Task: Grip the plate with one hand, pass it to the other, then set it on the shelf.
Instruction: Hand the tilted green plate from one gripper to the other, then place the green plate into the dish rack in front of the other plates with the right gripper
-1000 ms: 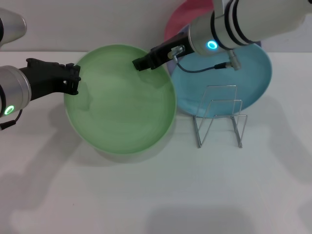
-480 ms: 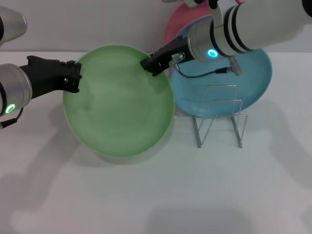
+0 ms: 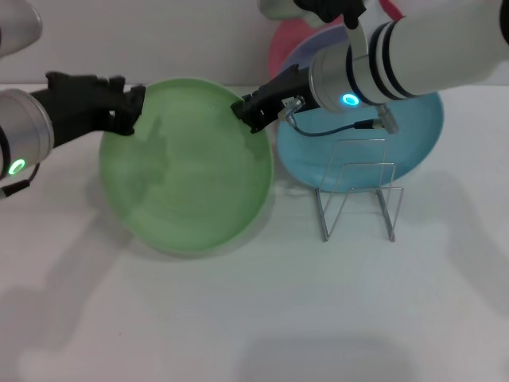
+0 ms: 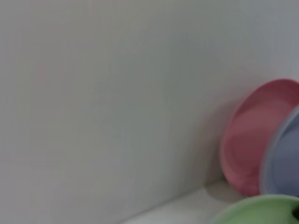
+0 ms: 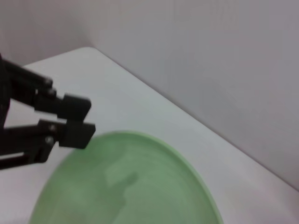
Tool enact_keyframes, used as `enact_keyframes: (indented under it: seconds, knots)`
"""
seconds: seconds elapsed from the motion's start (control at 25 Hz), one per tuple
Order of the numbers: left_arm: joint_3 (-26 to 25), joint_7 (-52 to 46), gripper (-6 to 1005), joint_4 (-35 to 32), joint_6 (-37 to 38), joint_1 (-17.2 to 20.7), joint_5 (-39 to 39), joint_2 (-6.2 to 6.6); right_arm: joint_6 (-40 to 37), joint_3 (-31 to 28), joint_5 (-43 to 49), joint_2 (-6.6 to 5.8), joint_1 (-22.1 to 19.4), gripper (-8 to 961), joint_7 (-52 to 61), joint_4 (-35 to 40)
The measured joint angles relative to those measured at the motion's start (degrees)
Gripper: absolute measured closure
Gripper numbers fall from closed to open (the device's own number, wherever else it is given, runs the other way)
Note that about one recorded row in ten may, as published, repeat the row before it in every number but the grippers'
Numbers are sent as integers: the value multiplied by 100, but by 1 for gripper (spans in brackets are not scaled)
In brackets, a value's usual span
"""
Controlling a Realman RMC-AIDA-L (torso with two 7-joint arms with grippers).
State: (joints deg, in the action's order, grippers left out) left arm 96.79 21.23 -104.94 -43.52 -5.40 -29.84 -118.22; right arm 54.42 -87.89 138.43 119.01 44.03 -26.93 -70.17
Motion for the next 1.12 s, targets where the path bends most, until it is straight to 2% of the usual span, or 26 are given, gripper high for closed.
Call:
enact_keyframes:
  seconds: [0.12,0.16,0.2,0.28,0.32,0.36,0.4,0.52,0.56,0.6,0.64,0.72,0.76,0.8,0.92,0.96,1.0,1.12]
  knots:
    - [128,191,788,-119,547,252,10,-6,6,0,2,0,-80,898,1,-141]
    - [249,294,747,-178,1103,489,45,-6,8,0,2,0,-122,908,8,-202]
    - [249,294,706,-178,1103,489,45,-6,15,-5,10,-1,-160,911,19,-256]
    - [405,426,625,-196,2021,803,70,-2,18,-22,36,-1,-226,918,40,-339]
    - [499,497,584,-163,2678,991,71,-2,12,-39,52,-1,-274,921,49,-392]
    - [675,529,546,29,3926,1308,55,-1,-6,-65,65,-1,-335,924,55,-449]
    - [675,529,508,29,3926,1308,55,-1,-50,-100,66,-1,-417,924,56,-535]
    - [933,405,395,574,5775,1598,26,0,-332,-230,40,-1,-785,924,13,-927]
    - [1126,232,357,1236,7056,1645,23,-2,-474,-259,5,-1,-960,924,-34,-1101]
    - [1126,232,341,1236,7056,1645,23,-2,-744,-281,-135,-1,-1224,924,-187,-1357]
    - [1211,127,325,1594,7624,1644,21,-3,-940,-289,-314,-1,-1461,924,-364,-1534]
    - [1328,-205,293,2371,8752,1564,20,-14,-1394,-326,-1061,-1,-2017,924,-1083,-1914]
    - [1356,-431,277,2759,9223,1502,16,-19,-1696,-364,-2225,-2,-2542,924,-2196,-2144]
    - [1379,-808,262,3385,9887,1376,15,-24,-1696,-364,-2225,-2,-2542,925,-2196,-2144]
    - [1373,-1373,214,4303,10627,1156,13,-17,-1692,-355,-4558,2,-3202,925,-4567,-2087]
    - [1356,-1694,198,4884,10964,983,11,-14,-1587,-333,-5343,5,-3401,925,-5546,-1953]
    - [1356,-1694,198,4884,10964,983,11,-14,-1365,-315,-6170,8,-3575,925,-6619,-1749]
    - [1338,-2024,198,5652,11284,714,16,-14,-590,-343,-7625,16,-3800,925,-8903,-958]
